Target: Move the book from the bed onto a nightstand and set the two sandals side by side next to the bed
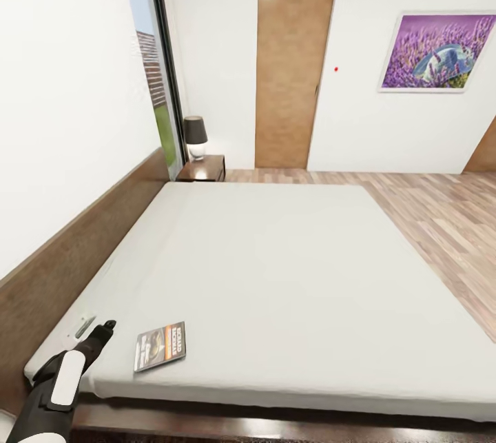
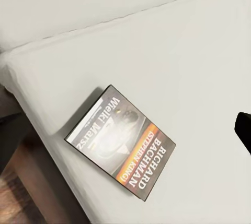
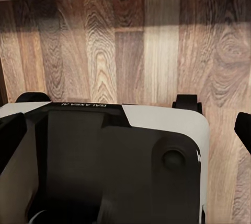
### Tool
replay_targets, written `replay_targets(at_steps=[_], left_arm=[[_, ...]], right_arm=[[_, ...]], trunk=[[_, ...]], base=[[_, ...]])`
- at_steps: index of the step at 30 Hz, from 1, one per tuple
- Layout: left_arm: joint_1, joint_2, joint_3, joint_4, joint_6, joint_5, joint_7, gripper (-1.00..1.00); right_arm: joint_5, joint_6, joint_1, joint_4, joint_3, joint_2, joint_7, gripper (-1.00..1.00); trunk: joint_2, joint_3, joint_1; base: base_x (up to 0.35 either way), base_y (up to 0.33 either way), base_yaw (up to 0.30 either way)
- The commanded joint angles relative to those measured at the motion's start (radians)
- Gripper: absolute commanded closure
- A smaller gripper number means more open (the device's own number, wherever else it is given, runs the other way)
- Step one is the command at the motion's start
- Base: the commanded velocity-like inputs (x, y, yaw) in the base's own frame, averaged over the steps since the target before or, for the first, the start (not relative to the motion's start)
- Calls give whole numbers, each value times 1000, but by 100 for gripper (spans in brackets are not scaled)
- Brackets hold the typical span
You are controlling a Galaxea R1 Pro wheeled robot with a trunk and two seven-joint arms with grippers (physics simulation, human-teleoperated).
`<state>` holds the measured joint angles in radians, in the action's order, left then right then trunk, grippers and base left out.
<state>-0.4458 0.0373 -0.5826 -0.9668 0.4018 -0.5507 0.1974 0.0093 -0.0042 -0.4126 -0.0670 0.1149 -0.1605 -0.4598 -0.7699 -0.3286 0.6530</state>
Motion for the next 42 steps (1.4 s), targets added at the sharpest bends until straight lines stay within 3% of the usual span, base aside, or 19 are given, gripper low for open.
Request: replay_targets(at_steps=[1, 7, 15, 42], left_arm=[[-1, 0, 0, -2, 5, -11, 7, -100], [-1, 0, 0, -1, 5, -11, 5, -100], [-1, -1, 30, -1, 5, -11, 6, -100], [-1, -1, 32, -1, 7, -11, 6, -100]], right_arm=[[1, -1, -2, -3, 8, -1, -3, -100], [1, -1, -2, -3, 8, -1, -3, -100], [1, -2, -2, -4, 8, -1, -3, -100], [0, -2, -2, -4, 8, -1, -3, -100]], trunk=[[-1, -3, 0], [-1, -12, 0], [-1, -25, 0], [-1, -68, 0]], base=[[0, 0, 0], [0, 0, 0], [0, 0, 0], [0, 0, 0]])
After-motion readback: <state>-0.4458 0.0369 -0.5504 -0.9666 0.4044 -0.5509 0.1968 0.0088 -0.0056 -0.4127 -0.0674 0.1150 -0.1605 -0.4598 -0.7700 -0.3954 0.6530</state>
